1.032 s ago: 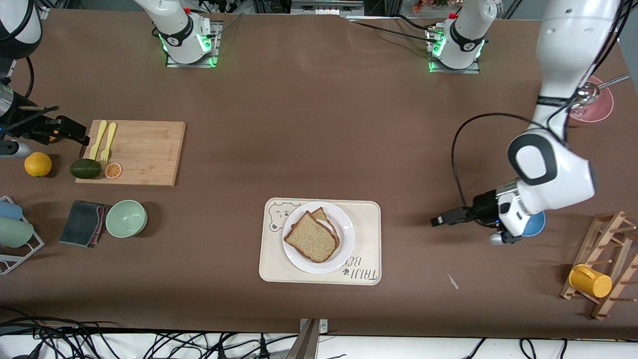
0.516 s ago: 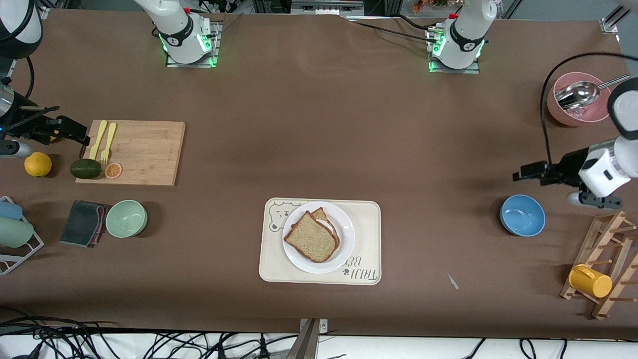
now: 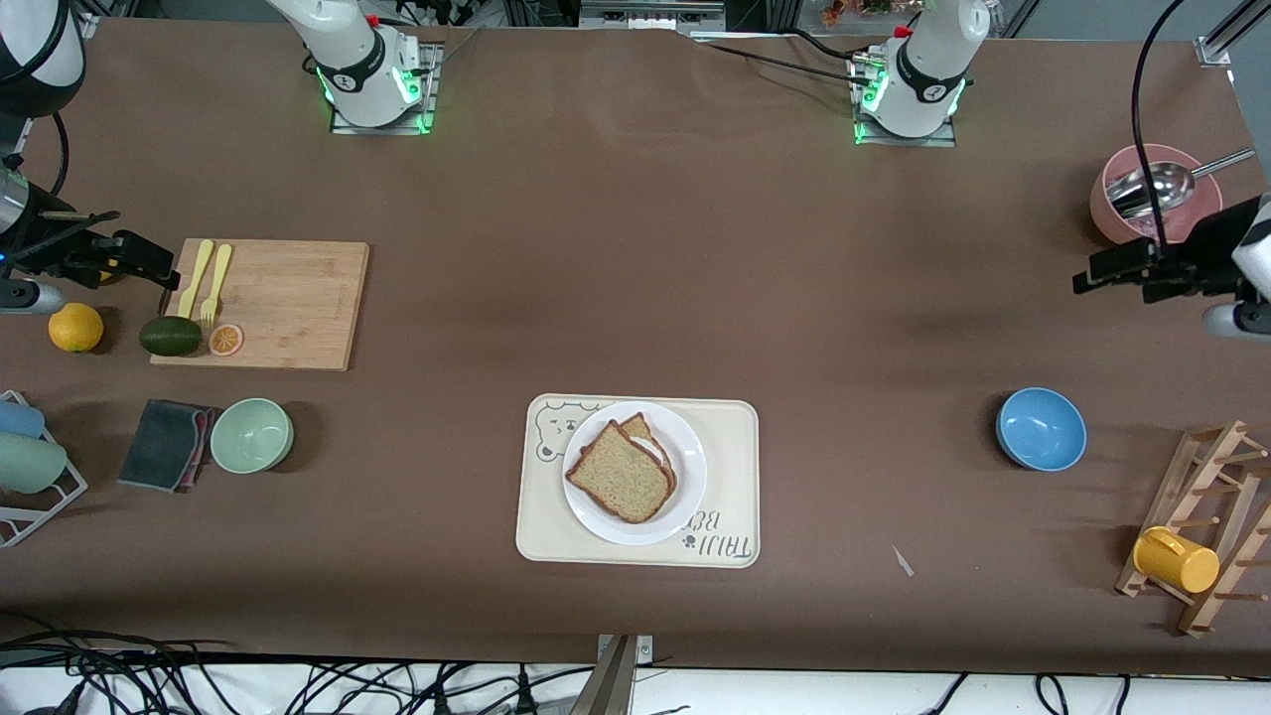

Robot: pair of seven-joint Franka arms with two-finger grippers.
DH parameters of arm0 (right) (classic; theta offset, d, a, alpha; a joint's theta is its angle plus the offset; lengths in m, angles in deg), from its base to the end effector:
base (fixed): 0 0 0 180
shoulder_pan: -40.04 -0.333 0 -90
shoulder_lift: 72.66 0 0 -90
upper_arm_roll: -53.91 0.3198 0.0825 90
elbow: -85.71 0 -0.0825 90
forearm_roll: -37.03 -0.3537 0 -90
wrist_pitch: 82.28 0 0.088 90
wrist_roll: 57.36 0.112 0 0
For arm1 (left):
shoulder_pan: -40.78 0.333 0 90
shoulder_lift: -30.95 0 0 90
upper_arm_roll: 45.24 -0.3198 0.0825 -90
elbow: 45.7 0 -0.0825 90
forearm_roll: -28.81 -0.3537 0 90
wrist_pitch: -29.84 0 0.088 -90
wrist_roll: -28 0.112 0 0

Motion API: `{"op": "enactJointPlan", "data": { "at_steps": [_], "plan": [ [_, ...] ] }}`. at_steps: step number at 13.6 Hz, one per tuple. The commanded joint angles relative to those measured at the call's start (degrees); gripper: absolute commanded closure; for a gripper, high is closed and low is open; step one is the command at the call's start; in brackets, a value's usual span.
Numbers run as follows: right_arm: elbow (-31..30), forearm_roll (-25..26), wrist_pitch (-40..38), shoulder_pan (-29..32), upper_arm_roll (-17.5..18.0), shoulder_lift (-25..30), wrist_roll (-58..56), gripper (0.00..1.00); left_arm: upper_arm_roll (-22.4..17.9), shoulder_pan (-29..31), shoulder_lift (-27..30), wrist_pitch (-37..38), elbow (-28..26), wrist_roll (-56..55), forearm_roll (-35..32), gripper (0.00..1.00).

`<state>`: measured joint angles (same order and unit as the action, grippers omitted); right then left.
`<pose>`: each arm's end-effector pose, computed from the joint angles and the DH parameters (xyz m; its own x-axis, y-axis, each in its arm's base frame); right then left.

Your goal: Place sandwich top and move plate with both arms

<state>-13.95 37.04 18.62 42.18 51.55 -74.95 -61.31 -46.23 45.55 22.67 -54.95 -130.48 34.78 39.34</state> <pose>0.5426 -0.0424 0.5431 0.9998 -0.0096 -0.0184 -0.0095 -1.0000 0.0006 0.5558 0.0334 0.5796 0.9922 -0.0330 -0.1201 -0.0090 -0.9806 0.1956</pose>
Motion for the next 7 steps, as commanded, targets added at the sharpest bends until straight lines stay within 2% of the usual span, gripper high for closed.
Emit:
{"op": "enactJointPlan", "data": {
  "at_steps": [1,4,6,7],
  "plan": [
    [0.6,-0.4,0.1,0.2,0.3,0.1,-0.2,0.00,-3.5,-5.0,-1.5,3.8,6.6,-2.3,-3.7,0.00],
    [0.7,0.0,0.6,0.1,0.3,0.1,-0.2,0.00,-3.7,-6.0,0.9,4.3,7.0,-2.2,-9.0,0.00],
    [0.7,-0.3,1.6,0.2,0.3,0.1,-0.2,0.00,-3.7,-6.2,1.3,7.3,11.0,-2.2,-10.3,0.00],
    [0.7,0.0,2.4,0.1,0.3,0.1,-0.2,0.00,-3.7,-6.1,1.3,7.4,11.4,-2.1,-10.3,0.00]
  ]
}}
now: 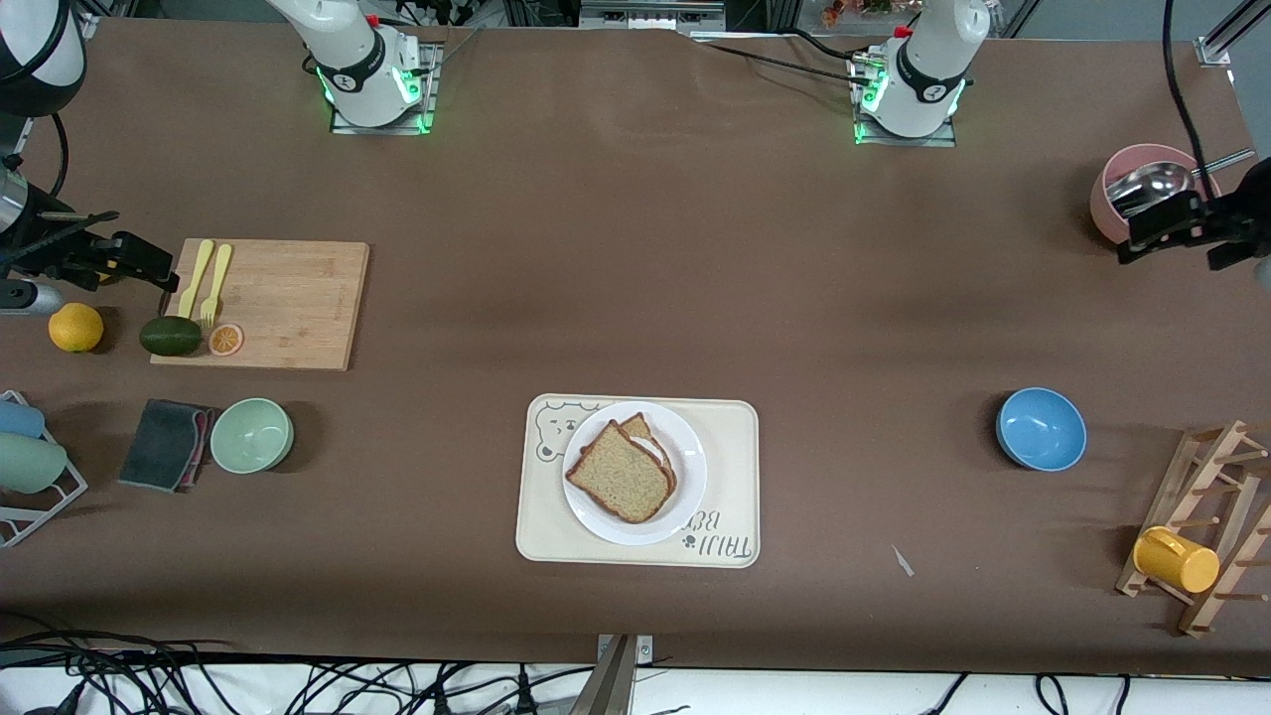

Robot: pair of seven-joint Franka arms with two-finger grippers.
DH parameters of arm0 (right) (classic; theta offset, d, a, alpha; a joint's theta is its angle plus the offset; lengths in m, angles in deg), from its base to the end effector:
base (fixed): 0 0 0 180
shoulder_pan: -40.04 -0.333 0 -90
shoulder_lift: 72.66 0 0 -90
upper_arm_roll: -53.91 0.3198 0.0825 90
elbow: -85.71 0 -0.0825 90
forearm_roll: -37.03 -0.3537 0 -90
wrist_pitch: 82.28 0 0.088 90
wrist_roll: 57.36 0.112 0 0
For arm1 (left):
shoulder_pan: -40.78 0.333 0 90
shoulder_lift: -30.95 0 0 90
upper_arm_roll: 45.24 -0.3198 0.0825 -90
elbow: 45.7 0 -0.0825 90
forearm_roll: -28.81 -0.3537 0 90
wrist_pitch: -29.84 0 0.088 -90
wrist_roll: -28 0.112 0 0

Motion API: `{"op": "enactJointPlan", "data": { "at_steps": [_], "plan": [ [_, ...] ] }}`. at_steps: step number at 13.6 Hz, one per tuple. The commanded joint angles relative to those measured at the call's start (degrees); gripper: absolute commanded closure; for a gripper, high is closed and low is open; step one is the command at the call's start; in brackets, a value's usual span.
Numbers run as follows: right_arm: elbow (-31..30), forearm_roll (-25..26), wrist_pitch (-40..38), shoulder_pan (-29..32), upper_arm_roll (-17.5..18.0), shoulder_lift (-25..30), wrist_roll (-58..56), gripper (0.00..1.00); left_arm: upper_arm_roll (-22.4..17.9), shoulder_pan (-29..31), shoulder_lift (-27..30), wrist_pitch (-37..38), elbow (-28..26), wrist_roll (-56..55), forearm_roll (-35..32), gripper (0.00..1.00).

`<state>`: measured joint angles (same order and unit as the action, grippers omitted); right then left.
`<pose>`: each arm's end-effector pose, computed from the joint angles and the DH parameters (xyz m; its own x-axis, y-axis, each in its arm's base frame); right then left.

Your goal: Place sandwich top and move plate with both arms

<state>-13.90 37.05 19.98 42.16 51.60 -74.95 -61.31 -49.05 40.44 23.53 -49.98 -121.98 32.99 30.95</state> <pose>0.5454 -0.0419 0.5456 0.9999 -0.0083 0.0062 -0.0083 -1.0000 0.0024 0.5452 0.0254 0.6428 0.9974 -0.0332 -0.0646 -0.0310 -0.9989 0.0343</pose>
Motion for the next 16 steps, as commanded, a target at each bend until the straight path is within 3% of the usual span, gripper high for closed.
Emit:
{"op": "enactJointPlan", "data": {
  "at_steps": [1,3,5,11,13,16],
  "plan": [
    [0.6,0.1,1.6,0.1,0.3,0.0,-0.3,0.00,-0.8,-1.0,0.5,2.4,2.5,-0.2,-2.0,0.00],
    [0.6,0.2,2.8,-0.1,0.5,-0.2,-0.7,0.00,-0.7,-1.3,0.8,2.5,2.2,-0.2,-2.2,0.00],
    [0.6,0.2,3.4,-0.1,0.6,-0.2,-1.0,0.00,-0.6,-4.2,0.7,2.4,2.2,-0.2,-6.6,0.00],
    [0.5,-0.4,1.5,-0.2,1.6,3.3,-1.0,0.00,-0.9,-3.4,0.3,2.0,2.7,0.4,-2.7,0.00],
    [1.1,-0.5,-1.6,-0.2,1.5,6.1,-1.0,0.00,-0.9,-2.8,0.3,2.0,2.9,0.3,-1.8,0.00],
    [6.0,-0.5,-7.6,-0.2,1.2,5.9,-1.1,0.00,-0.9,-2.8,0.0,-2.6,2.0,0.3,-1.7,0.00]
  ]
}}
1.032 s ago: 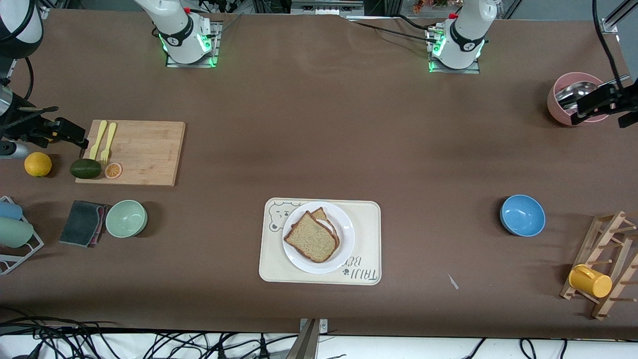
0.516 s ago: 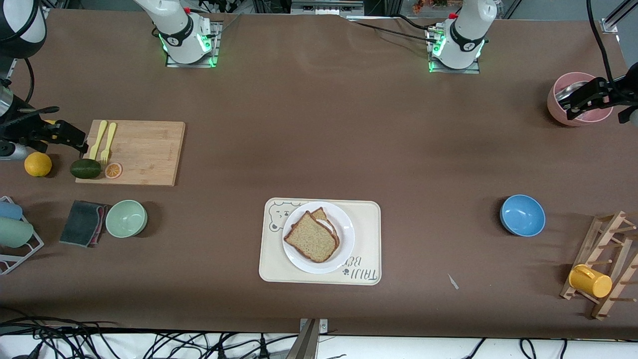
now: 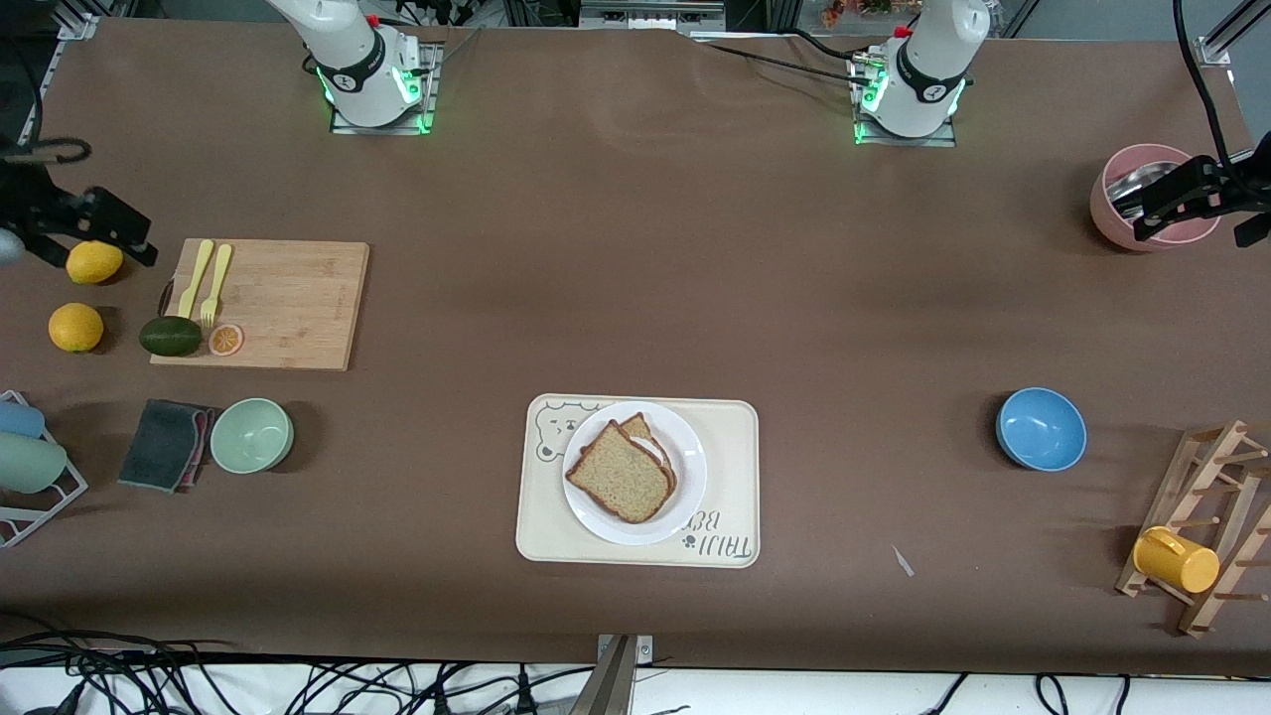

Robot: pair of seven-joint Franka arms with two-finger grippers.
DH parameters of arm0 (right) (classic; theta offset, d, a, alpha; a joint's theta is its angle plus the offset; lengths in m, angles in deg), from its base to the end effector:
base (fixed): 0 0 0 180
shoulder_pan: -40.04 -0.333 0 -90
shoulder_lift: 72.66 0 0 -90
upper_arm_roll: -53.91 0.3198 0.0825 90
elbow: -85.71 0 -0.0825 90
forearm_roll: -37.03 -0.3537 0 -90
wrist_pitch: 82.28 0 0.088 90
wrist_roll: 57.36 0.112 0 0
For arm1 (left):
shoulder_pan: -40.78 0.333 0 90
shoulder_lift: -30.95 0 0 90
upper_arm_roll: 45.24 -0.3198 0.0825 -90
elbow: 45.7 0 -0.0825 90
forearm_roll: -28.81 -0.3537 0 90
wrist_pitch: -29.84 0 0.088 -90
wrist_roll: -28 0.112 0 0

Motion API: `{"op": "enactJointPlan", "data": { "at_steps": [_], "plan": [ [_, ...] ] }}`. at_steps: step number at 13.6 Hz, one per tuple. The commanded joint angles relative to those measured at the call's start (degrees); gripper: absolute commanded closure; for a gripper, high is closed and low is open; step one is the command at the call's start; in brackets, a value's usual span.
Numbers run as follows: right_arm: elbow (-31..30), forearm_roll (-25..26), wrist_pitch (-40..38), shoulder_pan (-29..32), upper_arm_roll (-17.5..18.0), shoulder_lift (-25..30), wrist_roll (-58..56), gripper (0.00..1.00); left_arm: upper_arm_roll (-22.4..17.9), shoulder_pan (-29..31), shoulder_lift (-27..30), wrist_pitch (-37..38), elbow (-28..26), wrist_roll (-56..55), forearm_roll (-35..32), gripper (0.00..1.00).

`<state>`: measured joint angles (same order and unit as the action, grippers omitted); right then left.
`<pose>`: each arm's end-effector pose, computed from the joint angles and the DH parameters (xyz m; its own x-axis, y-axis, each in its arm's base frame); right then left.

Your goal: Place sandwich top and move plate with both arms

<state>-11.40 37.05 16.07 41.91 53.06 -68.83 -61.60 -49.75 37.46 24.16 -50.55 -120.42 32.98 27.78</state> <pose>0.5158 -0.0248 0.6159 0.9957 0.0267 0.0882 0.0263 -0.9996 0.0059 0.5430 0.0102 0.6611 0.9978 -0.0634 -0.0214 -0.0640 -0.9976 -0.0253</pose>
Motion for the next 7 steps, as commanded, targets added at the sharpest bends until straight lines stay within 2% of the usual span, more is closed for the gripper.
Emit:
{"op": "enactJointPlan", "data": {
  "at_steps": [1,5,7],
  "plan": [
    [5.0,-0.5,-4.9,0.3,-0.2,-0.6,-0.9,0.00,-0.1,0.2,-0.3,-2.1,-0.8,0.3,1.5,0.00],
    [5.3,-1.0,-7.6,0.5,-0.8,-0.5,-0.2,0.00,-0.1,0.2,0.3,-3.9,-2.1,0.3,2.4,0.00],
    [5.3,-1.7,-6.9,-2.4,-4.3,-1.3,-0.3,0.00,-0.1,0.2,1.3,-4.3,-2.9,0.0,2.4,0.00]
  ]
}}
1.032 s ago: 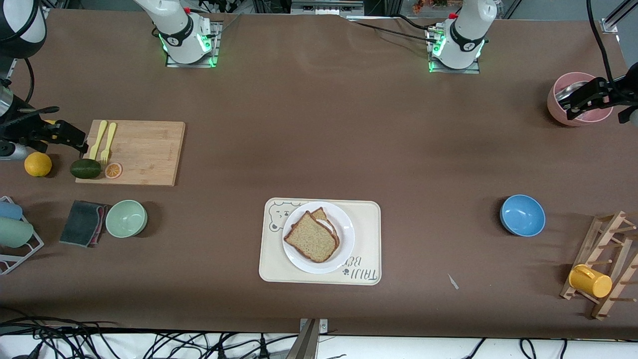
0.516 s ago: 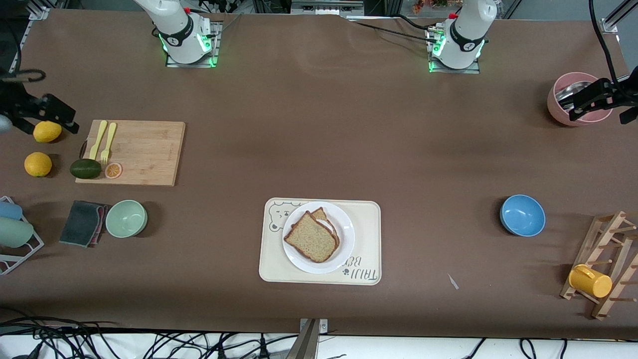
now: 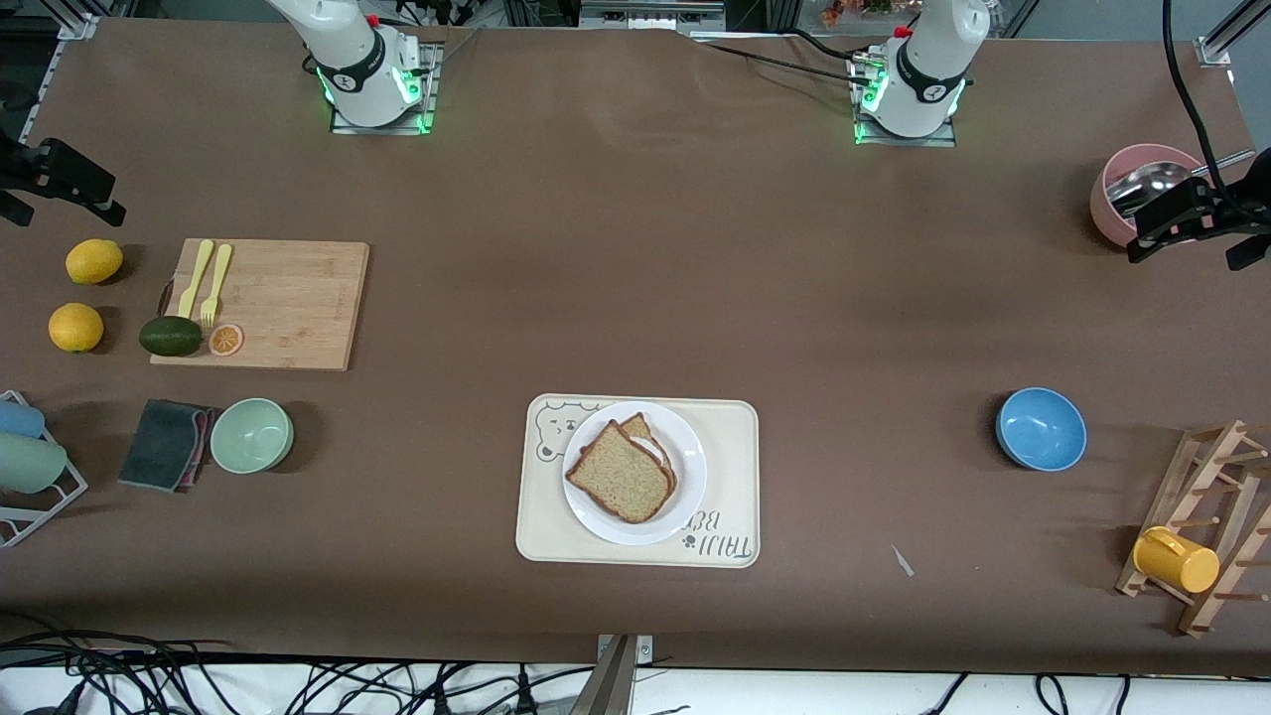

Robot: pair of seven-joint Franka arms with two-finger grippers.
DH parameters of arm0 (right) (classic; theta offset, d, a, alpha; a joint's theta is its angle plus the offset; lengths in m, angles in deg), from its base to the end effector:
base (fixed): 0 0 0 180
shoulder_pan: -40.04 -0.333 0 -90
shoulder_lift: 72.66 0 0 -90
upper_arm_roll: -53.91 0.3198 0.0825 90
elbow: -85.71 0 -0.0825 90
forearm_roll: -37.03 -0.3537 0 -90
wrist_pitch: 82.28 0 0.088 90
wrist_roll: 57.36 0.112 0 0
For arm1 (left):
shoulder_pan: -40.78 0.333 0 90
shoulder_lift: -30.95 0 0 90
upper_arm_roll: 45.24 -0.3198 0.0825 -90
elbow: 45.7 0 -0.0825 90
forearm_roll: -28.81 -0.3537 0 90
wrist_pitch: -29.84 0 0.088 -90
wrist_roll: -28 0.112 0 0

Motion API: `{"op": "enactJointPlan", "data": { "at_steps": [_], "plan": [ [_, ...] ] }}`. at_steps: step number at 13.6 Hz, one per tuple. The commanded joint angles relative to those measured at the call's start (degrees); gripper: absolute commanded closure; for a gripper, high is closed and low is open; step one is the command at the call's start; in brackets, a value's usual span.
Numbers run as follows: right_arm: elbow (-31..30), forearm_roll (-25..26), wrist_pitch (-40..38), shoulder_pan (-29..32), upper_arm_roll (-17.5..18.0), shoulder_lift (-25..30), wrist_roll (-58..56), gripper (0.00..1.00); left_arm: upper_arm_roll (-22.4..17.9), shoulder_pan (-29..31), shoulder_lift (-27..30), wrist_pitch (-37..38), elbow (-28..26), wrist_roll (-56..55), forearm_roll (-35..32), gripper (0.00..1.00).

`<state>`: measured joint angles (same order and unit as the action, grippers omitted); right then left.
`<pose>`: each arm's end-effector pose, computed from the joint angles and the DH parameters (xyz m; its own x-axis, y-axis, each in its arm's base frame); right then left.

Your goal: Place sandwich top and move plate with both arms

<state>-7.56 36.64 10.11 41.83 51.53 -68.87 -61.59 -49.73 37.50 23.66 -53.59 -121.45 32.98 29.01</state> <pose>0.5064 -0.0370 0.6358 0.9987 0.0008 0.0513 0.0011 -1.0000 -0.0058 0.5521 0.0077 0.6533 0.9977 -0.0668 0.0066 -0.0668 -0.9977 -0.0071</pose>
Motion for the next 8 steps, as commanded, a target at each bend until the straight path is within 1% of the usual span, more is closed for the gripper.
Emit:
{"op": "enactJointPlan", "data": {
  "at_steps": [1,2,3,4,8],
  "plan": [
    [1.5,-1.4,-0.7,-2.9,-3.8,-1.6,-0.4,0.00,-0.3,0.3,2.4,-1.2,-2.4,0.0,1.6,0.00],
    [1.6,-1.4,-0.3,-2.9,-3.9,-1.7,-0.5,0.00,-0.3,0.5,3.9,-0.8,-4.2,-0.1,1.9,0.00],
    [1.6,-1.3,-0.3,-3.0,-3.9,-1.7,-0.2,0.00,-0.1,0.6,6.3,-1.6,-8.1,0.4,2.1,0.00],
    [1.5,-1.4,-0.4,-3.1,-3.9,-1.6,-0.1,0.00,0.1,0.6,7.8,-3.3,-10.2,0.4,1.7,0.00],
    [1.5,-1.4,-0.8,-3.1,-3.8,-1.4,-0.2,0.00,0.4,0.5,7.6,-4.4,-10.3,0.2,1.5,0.00]
  ]
}}
